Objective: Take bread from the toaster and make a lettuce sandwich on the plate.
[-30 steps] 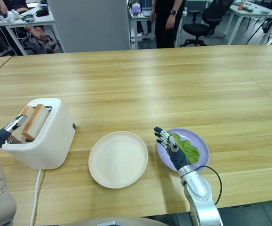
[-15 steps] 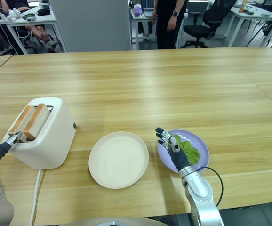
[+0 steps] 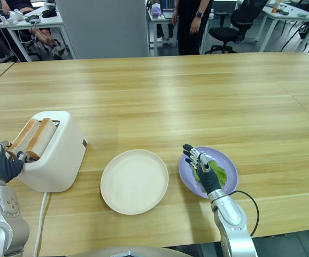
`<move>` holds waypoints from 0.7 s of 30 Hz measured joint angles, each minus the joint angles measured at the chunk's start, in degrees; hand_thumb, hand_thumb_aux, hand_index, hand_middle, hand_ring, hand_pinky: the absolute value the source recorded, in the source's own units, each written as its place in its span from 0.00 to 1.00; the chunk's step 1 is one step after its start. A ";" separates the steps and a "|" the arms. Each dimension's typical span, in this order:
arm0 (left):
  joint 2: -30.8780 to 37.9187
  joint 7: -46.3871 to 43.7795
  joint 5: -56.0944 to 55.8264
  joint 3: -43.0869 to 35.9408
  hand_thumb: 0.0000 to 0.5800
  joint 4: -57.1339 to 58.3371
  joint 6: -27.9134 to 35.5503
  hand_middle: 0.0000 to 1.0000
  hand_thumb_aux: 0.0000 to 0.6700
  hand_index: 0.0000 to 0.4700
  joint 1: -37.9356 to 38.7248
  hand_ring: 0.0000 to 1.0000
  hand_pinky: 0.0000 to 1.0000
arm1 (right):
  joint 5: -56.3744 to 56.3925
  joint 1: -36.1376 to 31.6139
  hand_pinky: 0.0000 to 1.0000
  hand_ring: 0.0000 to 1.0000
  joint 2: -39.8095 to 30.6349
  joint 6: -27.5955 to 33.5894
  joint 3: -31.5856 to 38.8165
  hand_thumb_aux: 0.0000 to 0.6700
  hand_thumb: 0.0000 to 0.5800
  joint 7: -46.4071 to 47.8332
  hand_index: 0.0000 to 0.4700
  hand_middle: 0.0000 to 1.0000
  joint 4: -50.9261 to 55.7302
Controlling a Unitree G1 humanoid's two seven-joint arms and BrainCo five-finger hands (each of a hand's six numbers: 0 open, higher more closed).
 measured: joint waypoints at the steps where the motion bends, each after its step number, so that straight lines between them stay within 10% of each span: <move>1: -0.49 0.56 -0.99 0.08 0.98 -0.31 -0.12 0.00 0.85 0.83 -0.54 0.00 0.00 | -0.06 -0.16 0.00 0.00 0.06 -0.01 0.03 0.00 0.00 -0.02 0.00 0.00 0.25; 5: -2.94 2.26 -5.26 1.00 1.00 -2.89 -0.32 0.00 1.00 0.98 -3.91 0.00 0.00 | -0.20 -0.99 0.00 0.00 0.53 -0.17 0.11 0.00 0.00 -0.12 0.00 0.00 0.96; 7: -3.09 3.13 -7.00 1.45 1.00 -4.07 -0.72 1.00 1.00 0.98 -5.84 1.00 1.00 | -0.33 -1.37 0.00 0.00 0.70 -0.23 0.30 0.00 0.00 -0.14 0.00 0.00 1.45; 21: -4.52 9.04 -22.54 9.49 1.00 -6.12 -1.52 1.00 1.00 0.98 -20.46 1.00 1.00 | -0.78 -2.08 0.00 0.00 1.66 -0.84 0.34 0.00 0.00 -0.20 0.00 0.00 3.98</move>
